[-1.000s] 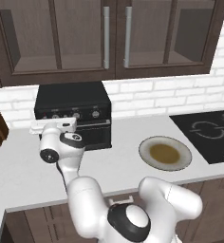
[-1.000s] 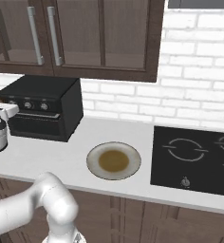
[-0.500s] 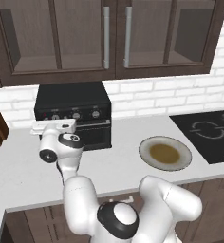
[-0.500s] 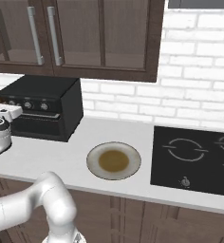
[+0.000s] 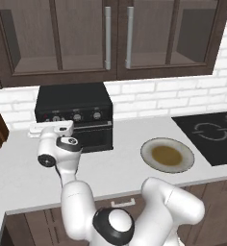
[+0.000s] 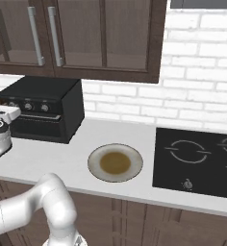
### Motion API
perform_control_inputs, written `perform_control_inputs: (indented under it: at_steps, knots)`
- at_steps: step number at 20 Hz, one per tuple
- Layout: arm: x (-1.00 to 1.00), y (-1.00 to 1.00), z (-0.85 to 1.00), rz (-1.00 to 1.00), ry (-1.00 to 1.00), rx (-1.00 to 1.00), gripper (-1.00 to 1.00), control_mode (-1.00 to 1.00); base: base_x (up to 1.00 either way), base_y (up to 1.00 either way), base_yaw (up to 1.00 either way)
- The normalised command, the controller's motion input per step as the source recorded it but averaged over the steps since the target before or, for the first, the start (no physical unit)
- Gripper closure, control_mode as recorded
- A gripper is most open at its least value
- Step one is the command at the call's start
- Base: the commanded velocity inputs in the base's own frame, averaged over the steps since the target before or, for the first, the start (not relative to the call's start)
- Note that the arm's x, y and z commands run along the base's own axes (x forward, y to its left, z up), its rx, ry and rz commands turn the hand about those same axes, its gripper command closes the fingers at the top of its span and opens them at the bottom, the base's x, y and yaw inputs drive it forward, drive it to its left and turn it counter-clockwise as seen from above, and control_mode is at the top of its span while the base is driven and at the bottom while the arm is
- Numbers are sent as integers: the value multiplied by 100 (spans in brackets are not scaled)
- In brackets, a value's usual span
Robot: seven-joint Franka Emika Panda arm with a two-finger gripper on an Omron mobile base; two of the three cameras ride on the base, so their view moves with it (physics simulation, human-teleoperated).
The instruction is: Pick up the kebab skewer and baguette bread, and place them inside the toaster oven. Close the toaster oven door and start by setting the timer.
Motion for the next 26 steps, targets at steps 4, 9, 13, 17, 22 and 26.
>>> perform_control_inputs:
  at_steps: [4,9,13,17,22,26]
  knots:
    - [15,0,0,0,-4,0,-100,-100,0,0,0]
    - [11,0,0,-1,-4,0,-100,-100,0,0,0]
    - [4,0,0,-2,-1,1,100,-100,0,0,0]
    - [0,0,6,-3,0,3,100,-100,0,0,0]
    - [0,0,9,-3,0,4,100,-100,0,0,0]
    - [1,0,10,-3,0,5,100,-100,0,0,0]
